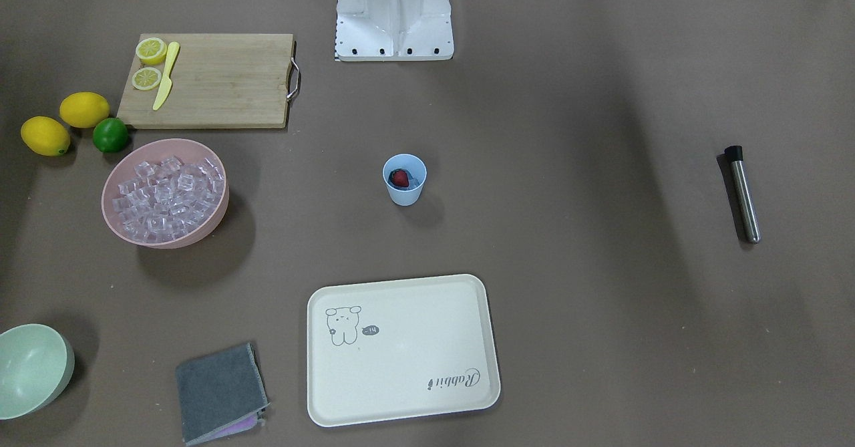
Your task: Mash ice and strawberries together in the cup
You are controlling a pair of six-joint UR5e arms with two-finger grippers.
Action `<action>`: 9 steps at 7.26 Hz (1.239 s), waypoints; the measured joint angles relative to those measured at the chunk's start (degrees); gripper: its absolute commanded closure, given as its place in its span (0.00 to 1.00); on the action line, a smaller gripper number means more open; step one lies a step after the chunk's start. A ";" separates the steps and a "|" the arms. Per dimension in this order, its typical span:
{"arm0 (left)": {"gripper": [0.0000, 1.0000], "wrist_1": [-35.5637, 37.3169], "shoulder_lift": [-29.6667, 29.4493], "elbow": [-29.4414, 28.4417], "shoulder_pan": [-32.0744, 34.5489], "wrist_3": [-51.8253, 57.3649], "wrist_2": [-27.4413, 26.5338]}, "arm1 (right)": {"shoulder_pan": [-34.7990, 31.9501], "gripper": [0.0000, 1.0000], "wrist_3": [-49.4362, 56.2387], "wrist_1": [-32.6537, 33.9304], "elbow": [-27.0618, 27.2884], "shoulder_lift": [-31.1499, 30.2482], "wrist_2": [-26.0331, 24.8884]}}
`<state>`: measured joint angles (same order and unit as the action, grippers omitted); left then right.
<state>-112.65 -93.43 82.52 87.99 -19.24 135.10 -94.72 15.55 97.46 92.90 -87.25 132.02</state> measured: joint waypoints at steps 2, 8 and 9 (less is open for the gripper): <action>0.02 7.77 -2.74 2.42 0.04 0.00 1.37 | 0.04 0.01 -0.88 -0.14 -0.23 0.05 -0.07; 0.02 21.31 -5.57 7.89 0.22 2.48 -0.67 | -0.02 0.01 -0.94 -0.25 -0.35 -0.13 -0.10; 0.02 21.28 -4.91 7.76 0.29 3.75 -1.65 | -0.03 0.01 -0.90 -0.25 -0.35 -0.24 -0.10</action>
<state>-91.37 -98.34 90.28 88.27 -15.49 133.45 -94.74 14.65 97.21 92.55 -87.49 131.93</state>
